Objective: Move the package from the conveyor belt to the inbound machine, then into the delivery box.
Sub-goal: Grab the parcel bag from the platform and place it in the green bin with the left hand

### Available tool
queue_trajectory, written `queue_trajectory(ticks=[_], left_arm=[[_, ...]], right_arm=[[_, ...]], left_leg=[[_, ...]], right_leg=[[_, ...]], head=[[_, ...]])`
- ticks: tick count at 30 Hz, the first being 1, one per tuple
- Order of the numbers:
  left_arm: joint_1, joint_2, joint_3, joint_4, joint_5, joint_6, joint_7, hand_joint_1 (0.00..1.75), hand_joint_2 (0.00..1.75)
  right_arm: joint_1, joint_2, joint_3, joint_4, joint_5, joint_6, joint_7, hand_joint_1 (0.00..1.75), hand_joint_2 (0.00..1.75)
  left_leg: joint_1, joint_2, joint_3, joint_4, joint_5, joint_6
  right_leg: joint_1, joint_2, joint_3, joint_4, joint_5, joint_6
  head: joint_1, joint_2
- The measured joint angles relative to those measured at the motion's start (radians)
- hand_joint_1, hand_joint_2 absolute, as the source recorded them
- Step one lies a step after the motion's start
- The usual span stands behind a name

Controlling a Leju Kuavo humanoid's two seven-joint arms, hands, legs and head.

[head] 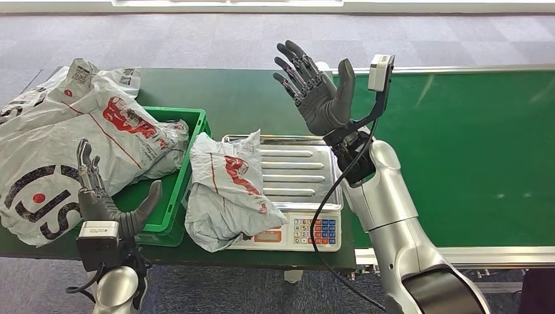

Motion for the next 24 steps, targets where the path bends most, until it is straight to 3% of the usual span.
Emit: queue_trajectory(ticks=[11,15,17,19,21,24], left_arm=[[0.000,0.000,0.000,0.000,0.000,0.000,0.000,0.00,1.75],[-0.006,0.000,-0.002,0.002,-0.017,-0.014,0.012,0.00,1.75],[-0.106,0.006,-0.029,0.081,-0.120,-0.104,0.043,0.00,1.75],[-0.329,0.009,-0.123,0.298,-0.383,-0.277,0.051,0.00,1.75],[-0.539,0.016,-0.308,0.529,-0.713,-0.387,0.032,0.00,1.75],[-0.692,0.040,-0.591,0.729,-0.965,-0.368,0.021,0.00,1.75]], right_arm=[[0.000,0.000,0.000,0.000,0.000,0.000,0.000,0.00,0.00],[0.002,-0.002,0.000,-0.003,0.017,-0.017,-0.016,0.00,1.75],[0.043,-0.013,0.000,-0.083,0.125,-0.124,-0.101,0.00,1.75],[0.117,-0.027,0.000,-0.287,0.318,-0.295,-0.212,0.00,1.75],[0.169,-0.032,0.000,-0.485,0.442,-0.378,-0.234,0.00,1.75],[0.210,-0.037,0.000,-0.642,0.478,-0.378,-0.221,0.00,1.75]], left_leg=[[0.000,0.000,0.000,0.000,0.000,0.000],[0.000,0.001,0.001,0.001,0.000,0.000],[0.000,-0.006,0.000,0.004,0.003,0.002],[0.000,-0.021,-0.011,0.006,0.008,0.003],[-0.001,-0.019,-0.018,0.004,0.010,0.002],[-0.004,0.010,-0.011,0.003,0.005,0.003]], right_leg=[[0.000,0.000,0.000,0.000,0.000,0.000],[0.000,0.001,-0.003,-0.001,0.000,0.000],[0.000,-0.006,-0.009,-0.002,0.000,0.001],[0.000,-0.021,-0.013,0.000,0.001,0.001],[-0.002,-0.018,-0.012,0.003,0.006,0.001],[-0.006,0.012,-0.011,0.002,0.012,0.004]], head=[[0.000,0.000],[0.000,0.000],[-0.002,0.000],[-0.003,0.000],[-0.002,0.000],[-0.002,0.000]])
